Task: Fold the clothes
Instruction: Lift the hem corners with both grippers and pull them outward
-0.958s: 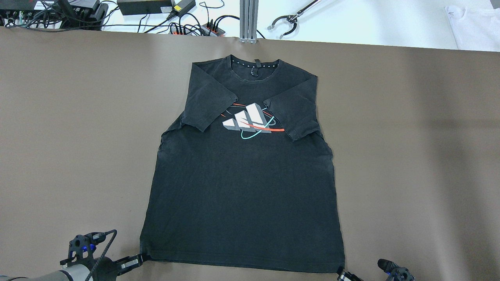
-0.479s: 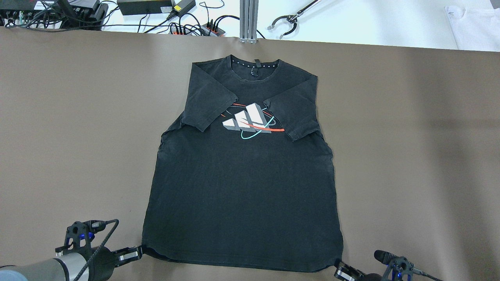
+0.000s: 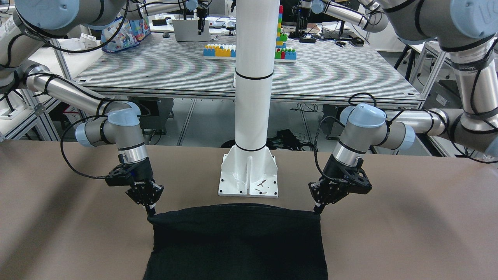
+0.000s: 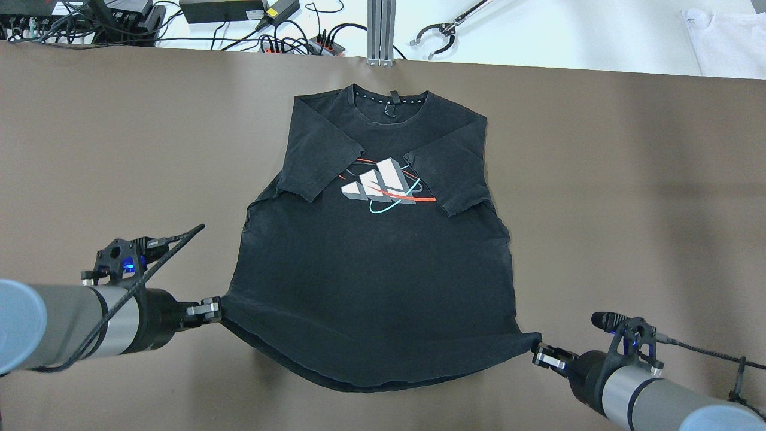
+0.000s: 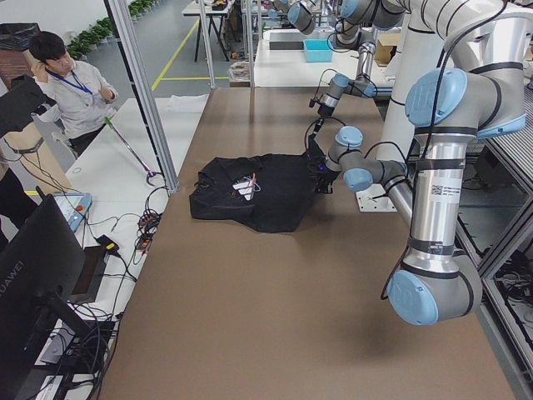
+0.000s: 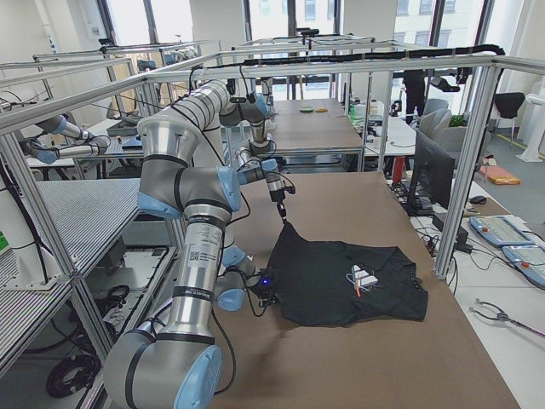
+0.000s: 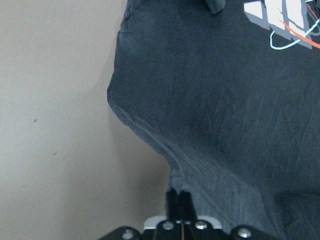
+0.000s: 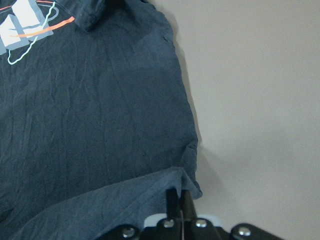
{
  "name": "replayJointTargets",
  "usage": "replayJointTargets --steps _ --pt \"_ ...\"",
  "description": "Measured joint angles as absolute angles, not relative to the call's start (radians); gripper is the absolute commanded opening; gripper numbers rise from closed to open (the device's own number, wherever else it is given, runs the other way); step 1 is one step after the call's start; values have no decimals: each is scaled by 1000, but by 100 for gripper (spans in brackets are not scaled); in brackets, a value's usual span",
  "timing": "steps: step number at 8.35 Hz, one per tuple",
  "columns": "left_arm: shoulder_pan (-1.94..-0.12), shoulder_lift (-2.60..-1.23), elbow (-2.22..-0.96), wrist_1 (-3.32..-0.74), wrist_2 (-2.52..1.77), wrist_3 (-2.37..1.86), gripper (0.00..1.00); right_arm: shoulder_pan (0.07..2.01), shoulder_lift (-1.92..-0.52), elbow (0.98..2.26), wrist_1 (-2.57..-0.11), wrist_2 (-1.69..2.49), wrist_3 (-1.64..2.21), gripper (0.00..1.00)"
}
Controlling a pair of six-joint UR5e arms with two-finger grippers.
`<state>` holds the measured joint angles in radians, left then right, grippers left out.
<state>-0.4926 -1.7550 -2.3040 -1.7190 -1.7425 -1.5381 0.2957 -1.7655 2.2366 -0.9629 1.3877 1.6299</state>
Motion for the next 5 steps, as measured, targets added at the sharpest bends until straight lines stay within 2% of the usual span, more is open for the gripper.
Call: replayJointTargets --steps 3,5 --pt "-623 -1864 -2316 -1556 -1969 -1383 0 428 -1642 2288 -1152 1597 1528 0" --pt "-630 -1843 -2358 -1543 -2094 -1357 0 347 -1648 2365 -1225 1664 1479 0"
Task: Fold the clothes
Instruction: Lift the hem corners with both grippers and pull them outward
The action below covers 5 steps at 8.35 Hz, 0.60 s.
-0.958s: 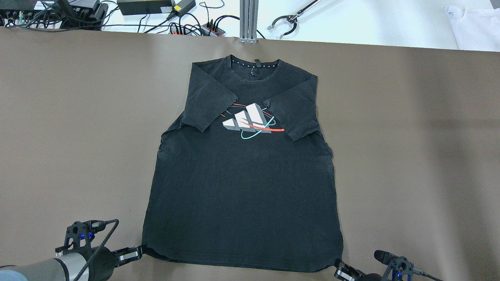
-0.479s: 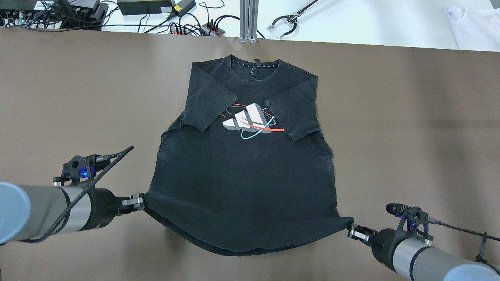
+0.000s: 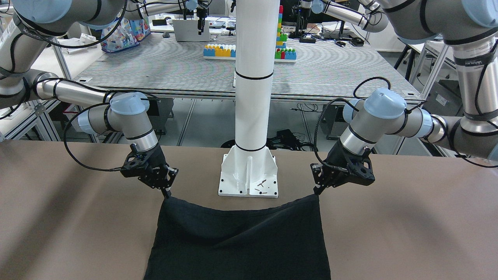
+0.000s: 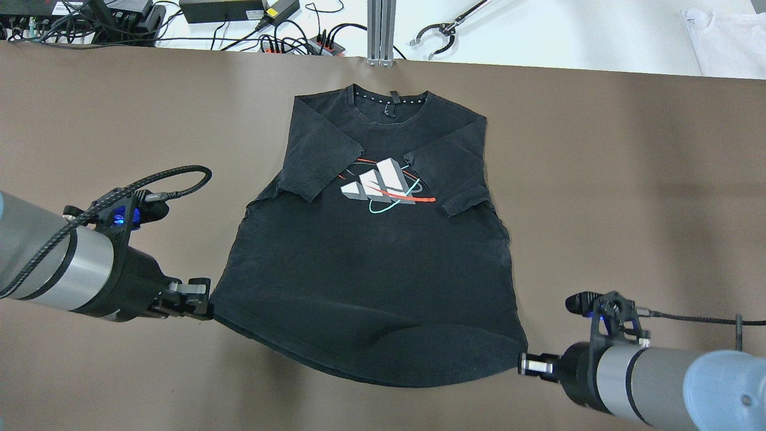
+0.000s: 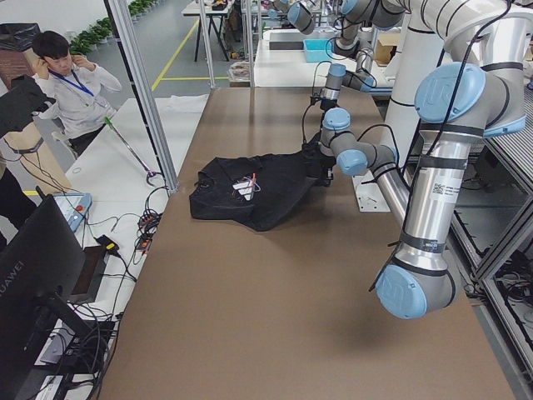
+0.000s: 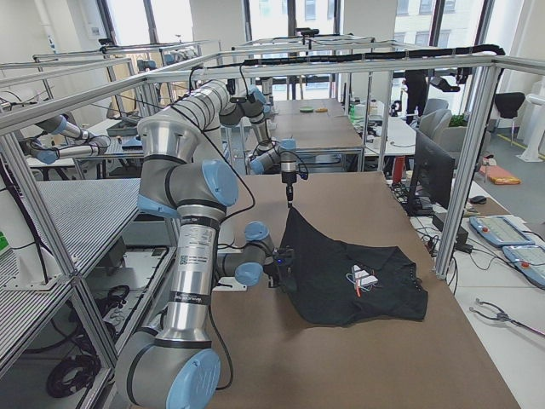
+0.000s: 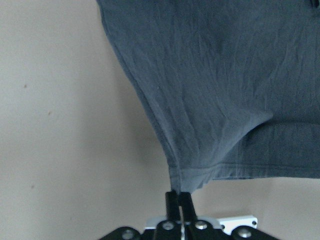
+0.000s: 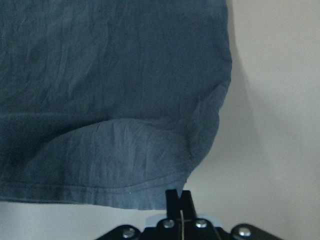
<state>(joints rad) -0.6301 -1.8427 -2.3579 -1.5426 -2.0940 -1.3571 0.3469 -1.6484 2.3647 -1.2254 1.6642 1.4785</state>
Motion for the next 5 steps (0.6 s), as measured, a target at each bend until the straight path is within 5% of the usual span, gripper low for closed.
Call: replayJointTargets --steps 5 --pt "-466 -1663 -2563 -1542 -2226 -1262 0 41 -1773 2558 -1244 1682 1465 0"
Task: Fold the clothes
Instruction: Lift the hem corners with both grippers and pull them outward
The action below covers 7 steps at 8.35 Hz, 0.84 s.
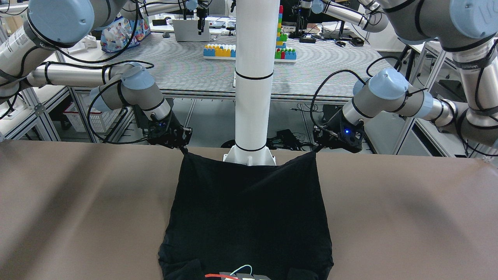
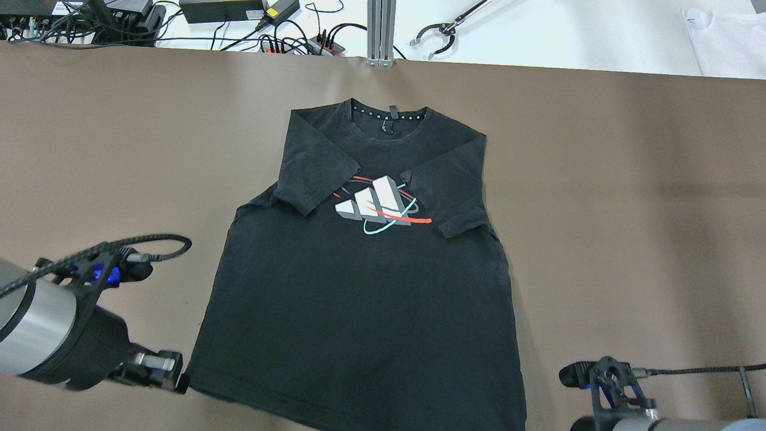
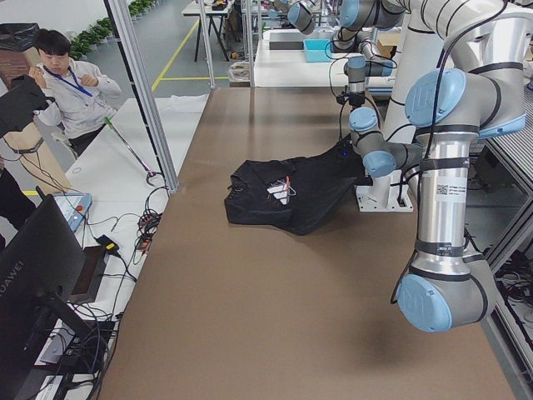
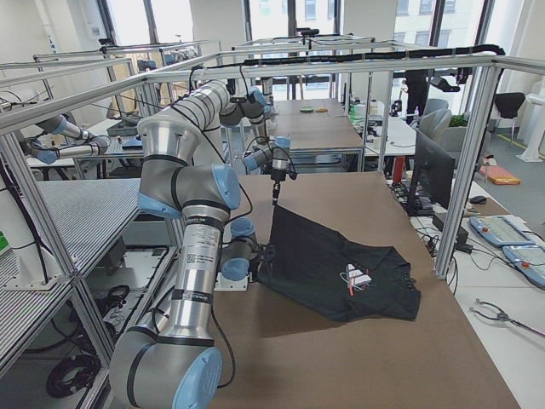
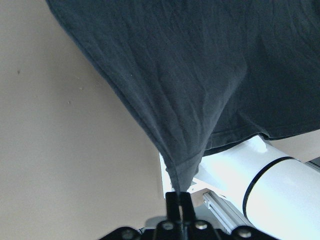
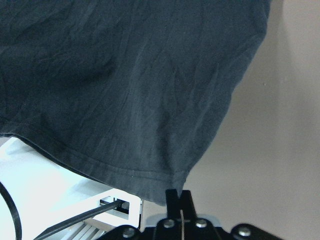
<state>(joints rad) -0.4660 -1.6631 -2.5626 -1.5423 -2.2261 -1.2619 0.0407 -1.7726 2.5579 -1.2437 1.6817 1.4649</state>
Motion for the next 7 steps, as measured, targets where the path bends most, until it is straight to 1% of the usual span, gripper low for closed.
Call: replayJointTargets --steps 2,3,5,7 --pt "-471 -1653 -2563 -1540 -2218 -1259 0 31 -1777 2578 -1247 1672 1467 0" --pt "-498 -1668 -2536 -1540 -2213 -1258 0 52 -1776 2576 -1249 1669 1468 0" --pt "-596 -1758 -2419 -1541 -2208 -1258 0 139 -1764 2554 -1254 1670 1470 0" --pt "-689 -1837 -2320 -1540 -2182 -1259 0 249 -1715 2502 -1255 1681 1470 0"
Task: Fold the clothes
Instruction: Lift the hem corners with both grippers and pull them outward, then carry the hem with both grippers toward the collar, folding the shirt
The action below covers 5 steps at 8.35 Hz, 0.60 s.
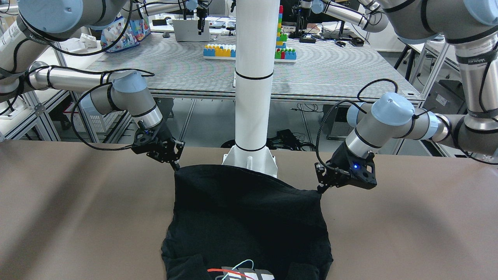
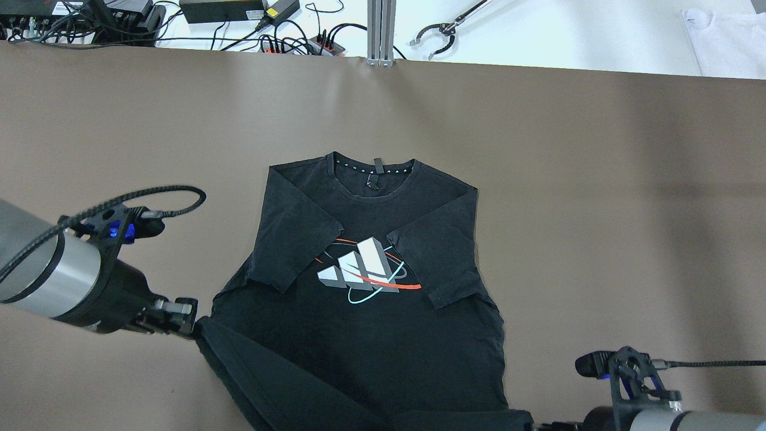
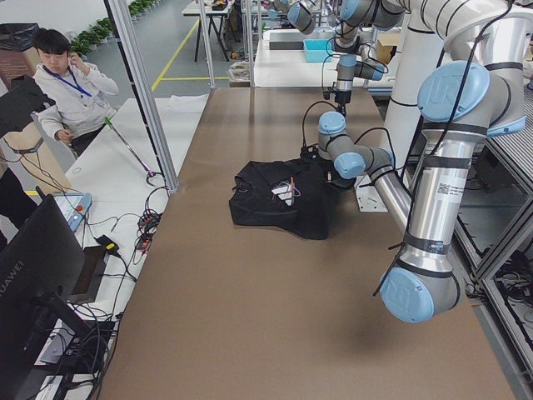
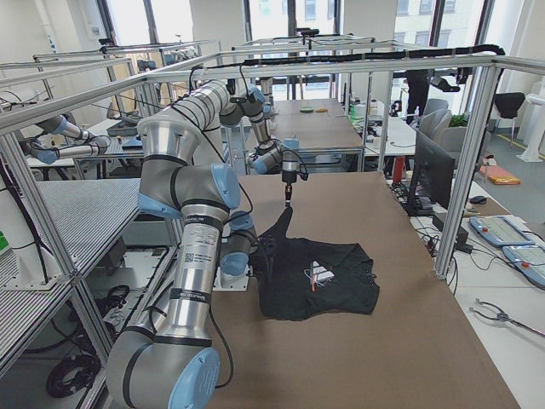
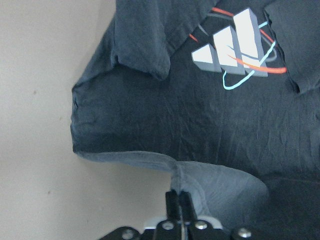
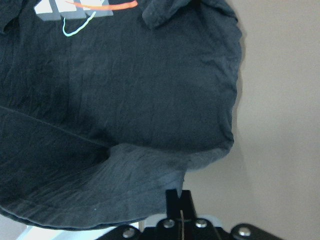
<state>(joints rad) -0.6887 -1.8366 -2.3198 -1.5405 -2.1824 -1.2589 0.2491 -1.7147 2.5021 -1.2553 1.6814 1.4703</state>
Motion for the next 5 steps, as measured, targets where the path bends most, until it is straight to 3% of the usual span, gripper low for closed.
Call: replayJointTargets --steps 5 --pt "-875 -1883 -2256 -1538 -2151 -1276 0 569 -1628 2396 -1256 1878 1456 0"
